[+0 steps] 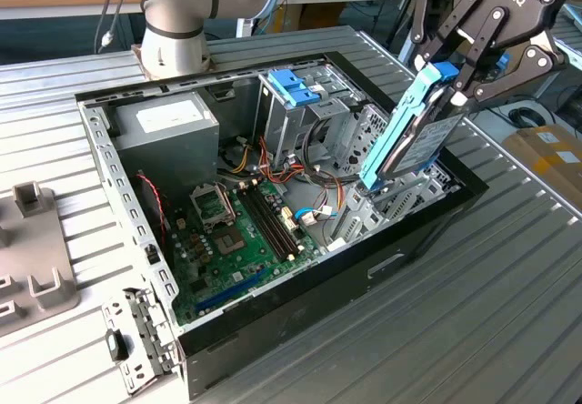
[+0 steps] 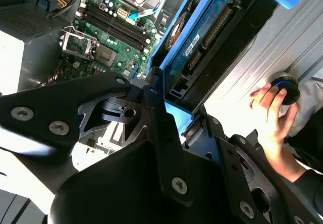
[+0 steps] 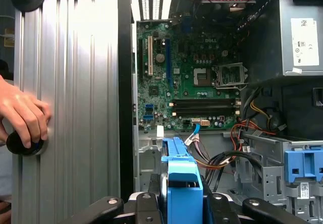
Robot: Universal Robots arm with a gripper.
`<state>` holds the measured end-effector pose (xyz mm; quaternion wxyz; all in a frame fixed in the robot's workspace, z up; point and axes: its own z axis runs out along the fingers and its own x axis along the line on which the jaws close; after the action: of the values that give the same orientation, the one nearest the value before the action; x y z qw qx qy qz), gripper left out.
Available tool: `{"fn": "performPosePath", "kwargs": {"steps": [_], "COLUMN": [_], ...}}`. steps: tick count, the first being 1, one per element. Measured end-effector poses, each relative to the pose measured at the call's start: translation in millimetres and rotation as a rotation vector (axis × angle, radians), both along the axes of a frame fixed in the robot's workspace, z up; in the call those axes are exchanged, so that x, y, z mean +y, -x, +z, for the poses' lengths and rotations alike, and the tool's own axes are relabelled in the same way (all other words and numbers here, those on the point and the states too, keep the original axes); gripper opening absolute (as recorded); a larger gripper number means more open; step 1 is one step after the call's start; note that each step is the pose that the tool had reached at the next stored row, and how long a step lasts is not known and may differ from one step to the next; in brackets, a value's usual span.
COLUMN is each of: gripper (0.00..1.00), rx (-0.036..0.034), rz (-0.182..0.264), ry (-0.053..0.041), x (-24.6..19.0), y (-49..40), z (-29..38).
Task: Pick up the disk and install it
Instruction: 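Insert the disk into the insertion slot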
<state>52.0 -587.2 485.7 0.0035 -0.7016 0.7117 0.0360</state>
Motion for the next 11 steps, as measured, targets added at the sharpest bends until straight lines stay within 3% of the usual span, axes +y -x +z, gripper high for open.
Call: {"fn": "performPosePath", "kwargs": {"steps": [6,11], "gripper": [0.37,0.37], "rx": [0.0,0.0], "rz": [0.0,0.004], "ry": [0.0008,0.001], "x": [2.2,2.5], "y": [-11.2,-11.8], "z": [-2.2,-3.4]}}
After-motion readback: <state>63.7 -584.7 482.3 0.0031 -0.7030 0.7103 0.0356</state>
